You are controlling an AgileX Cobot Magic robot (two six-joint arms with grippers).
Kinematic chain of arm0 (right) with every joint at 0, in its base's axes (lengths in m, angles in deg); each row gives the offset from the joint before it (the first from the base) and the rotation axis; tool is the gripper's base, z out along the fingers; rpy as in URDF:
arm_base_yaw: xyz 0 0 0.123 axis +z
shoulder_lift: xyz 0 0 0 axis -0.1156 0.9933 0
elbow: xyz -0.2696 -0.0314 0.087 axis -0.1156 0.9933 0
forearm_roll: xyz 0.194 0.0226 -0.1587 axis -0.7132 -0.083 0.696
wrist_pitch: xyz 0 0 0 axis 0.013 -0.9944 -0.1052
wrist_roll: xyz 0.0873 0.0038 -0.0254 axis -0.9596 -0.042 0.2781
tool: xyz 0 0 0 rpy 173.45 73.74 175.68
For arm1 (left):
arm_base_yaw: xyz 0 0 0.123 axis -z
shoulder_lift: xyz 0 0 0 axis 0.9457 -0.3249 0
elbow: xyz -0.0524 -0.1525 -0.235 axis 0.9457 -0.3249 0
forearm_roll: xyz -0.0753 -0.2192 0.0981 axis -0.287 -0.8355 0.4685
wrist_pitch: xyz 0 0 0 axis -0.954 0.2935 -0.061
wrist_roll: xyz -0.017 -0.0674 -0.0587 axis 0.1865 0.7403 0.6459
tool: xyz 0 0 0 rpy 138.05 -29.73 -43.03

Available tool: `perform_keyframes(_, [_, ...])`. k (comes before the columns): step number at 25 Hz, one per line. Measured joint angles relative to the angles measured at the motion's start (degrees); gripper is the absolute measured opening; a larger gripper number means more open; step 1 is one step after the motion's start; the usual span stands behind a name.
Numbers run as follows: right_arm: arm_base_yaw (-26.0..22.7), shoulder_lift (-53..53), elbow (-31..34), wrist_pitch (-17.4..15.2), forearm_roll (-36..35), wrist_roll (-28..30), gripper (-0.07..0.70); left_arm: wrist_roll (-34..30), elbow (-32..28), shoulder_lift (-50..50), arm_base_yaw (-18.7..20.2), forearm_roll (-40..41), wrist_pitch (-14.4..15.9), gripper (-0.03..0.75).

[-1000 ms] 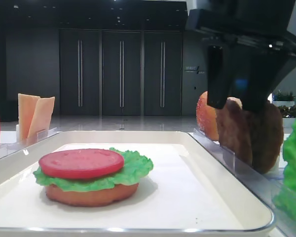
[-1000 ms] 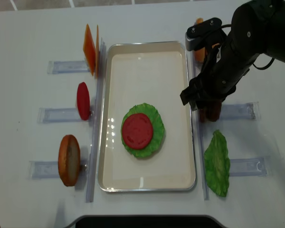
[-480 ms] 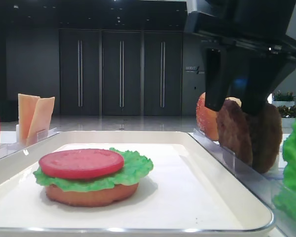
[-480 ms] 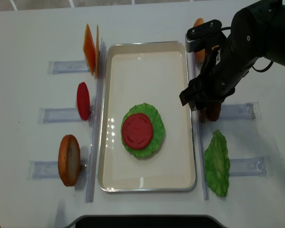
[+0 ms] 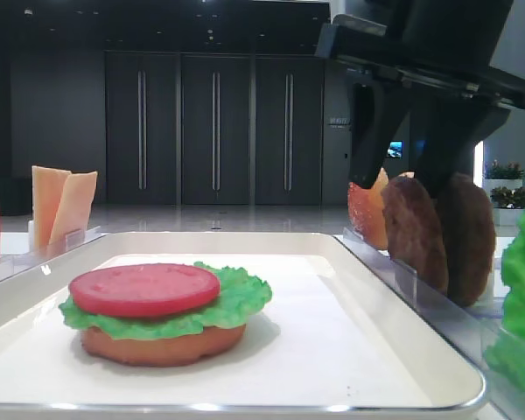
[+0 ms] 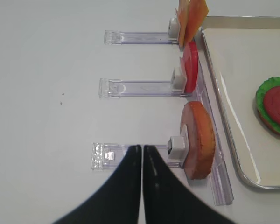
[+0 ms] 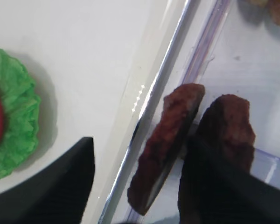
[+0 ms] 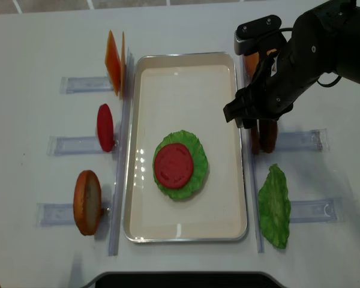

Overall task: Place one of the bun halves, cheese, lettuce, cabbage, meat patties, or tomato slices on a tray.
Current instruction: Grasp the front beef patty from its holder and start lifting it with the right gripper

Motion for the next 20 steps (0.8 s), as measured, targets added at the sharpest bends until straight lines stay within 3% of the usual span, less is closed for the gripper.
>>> perform_keyframes(20, [0.0, 1.7, 0.0, 0.5, 2.7, -2.9, 0.415, 0.0, 0.0, 0.0, 0.0, 0.0, 0.0, -0.007])
